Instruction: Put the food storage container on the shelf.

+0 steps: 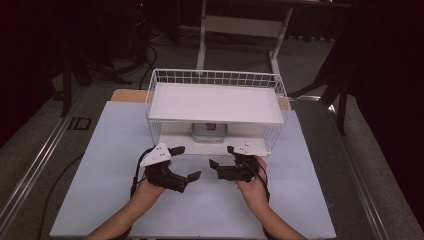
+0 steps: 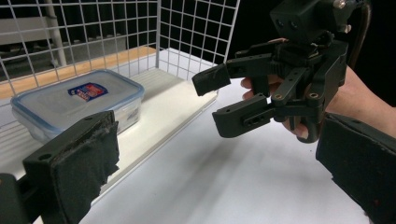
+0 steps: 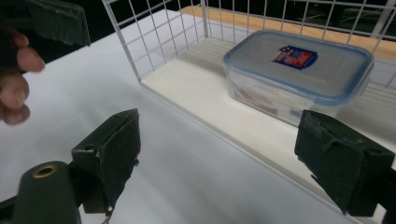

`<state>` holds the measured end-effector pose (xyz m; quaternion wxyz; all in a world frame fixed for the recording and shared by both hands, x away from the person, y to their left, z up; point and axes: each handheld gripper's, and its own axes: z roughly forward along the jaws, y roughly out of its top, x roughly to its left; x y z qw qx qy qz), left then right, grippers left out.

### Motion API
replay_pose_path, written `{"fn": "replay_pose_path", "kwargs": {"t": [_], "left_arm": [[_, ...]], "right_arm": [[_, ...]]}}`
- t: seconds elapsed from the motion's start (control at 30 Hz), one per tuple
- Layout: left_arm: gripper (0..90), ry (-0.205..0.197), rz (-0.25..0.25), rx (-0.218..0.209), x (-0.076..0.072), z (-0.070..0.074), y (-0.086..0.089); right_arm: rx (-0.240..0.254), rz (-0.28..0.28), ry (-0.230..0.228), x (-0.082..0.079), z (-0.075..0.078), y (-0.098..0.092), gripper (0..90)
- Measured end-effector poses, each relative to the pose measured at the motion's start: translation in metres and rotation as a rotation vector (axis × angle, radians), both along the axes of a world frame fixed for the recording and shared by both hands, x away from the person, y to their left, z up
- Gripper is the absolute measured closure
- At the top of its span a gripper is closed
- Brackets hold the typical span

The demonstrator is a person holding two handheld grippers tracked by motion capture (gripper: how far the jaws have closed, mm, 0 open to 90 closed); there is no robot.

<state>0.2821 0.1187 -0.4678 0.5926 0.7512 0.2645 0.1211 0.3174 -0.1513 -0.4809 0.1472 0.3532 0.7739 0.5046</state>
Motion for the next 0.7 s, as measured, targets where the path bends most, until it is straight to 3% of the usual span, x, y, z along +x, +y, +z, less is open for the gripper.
{"fn": "replay_pose_path", "kwargs": {"t": [0.03,0.3,0.47,0.7], "left_arm": [[0.4,-0.002,0.004,0.022,0.000,0.000,0.000],[0.4,-0.001,-0.011,0.065,-0.005,-0.008,-0.004],[0.5,0.002,-0.020,0.057,-0.010,-0.009,-0.002],[0.4,0.012,-0.033,0.078,-0.018,-0.013,0.005]], "right_arm": [[-0.003,0.000,-0.002,-0.001,0.000,-0.001,14.4],[-0.009,-0.003,-0.012,-0.006,0.001,-0.012,14.7],[-0.001,-0.004,-0.005,-0.011,0.001,-0.021,14.8],[0.016,-0.003,0.011,-0.020,-0.004,-0.042,15.1]]}}
